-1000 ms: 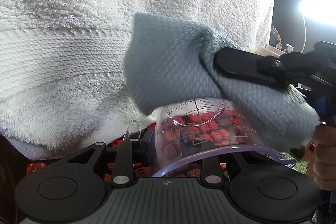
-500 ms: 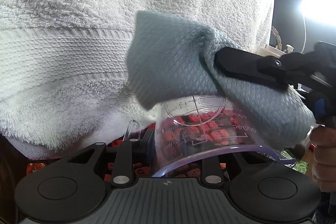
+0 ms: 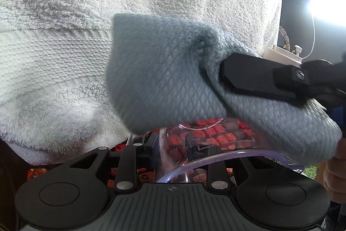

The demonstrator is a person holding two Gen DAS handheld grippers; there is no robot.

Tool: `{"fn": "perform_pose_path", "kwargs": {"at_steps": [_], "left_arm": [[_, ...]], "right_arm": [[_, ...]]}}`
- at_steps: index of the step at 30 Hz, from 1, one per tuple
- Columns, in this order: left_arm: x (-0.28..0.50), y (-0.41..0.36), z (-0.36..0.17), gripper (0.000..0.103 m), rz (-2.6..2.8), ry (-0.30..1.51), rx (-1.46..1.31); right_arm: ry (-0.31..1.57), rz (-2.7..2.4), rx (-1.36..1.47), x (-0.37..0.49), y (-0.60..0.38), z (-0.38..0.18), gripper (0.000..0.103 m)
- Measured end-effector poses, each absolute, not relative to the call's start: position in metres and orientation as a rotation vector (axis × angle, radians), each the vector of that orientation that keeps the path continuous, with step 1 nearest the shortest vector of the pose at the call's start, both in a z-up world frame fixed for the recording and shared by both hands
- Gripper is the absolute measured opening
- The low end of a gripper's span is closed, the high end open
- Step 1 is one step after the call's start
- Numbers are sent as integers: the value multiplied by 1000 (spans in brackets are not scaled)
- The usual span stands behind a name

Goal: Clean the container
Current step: 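Rub the cloth back and forth over the cup's rim with the right gripper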

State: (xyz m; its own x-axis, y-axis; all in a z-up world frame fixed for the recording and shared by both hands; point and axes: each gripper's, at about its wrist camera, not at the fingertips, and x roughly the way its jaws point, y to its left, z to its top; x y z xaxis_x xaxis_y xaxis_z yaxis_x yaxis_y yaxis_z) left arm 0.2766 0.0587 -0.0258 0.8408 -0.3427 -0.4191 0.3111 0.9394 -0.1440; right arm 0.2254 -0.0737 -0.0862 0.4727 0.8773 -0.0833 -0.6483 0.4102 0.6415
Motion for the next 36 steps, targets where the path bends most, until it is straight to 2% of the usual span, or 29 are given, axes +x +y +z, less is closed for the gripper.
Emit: {"fn": "perform_pose_path", "kwargs": {"at_steps": [8, 11, 25, 36], "left_arm": [[282, 51, -24, 26, -346, 456, -69], [245, 105, -34, 26, -346, 455, -71], [238, 114, -35, 26, -348, 455, -72], [237, 115, -35, 27, -349, 455, -69]], "right_arm": [[417, 839, 753, 240, -100, -97, 11], [433, 842, 788, 244, -103, -99, 11], [473, 1046, 573, 221, -65, -86, 11], [419, 864, 687, 234, -92, -91, 11]]}}
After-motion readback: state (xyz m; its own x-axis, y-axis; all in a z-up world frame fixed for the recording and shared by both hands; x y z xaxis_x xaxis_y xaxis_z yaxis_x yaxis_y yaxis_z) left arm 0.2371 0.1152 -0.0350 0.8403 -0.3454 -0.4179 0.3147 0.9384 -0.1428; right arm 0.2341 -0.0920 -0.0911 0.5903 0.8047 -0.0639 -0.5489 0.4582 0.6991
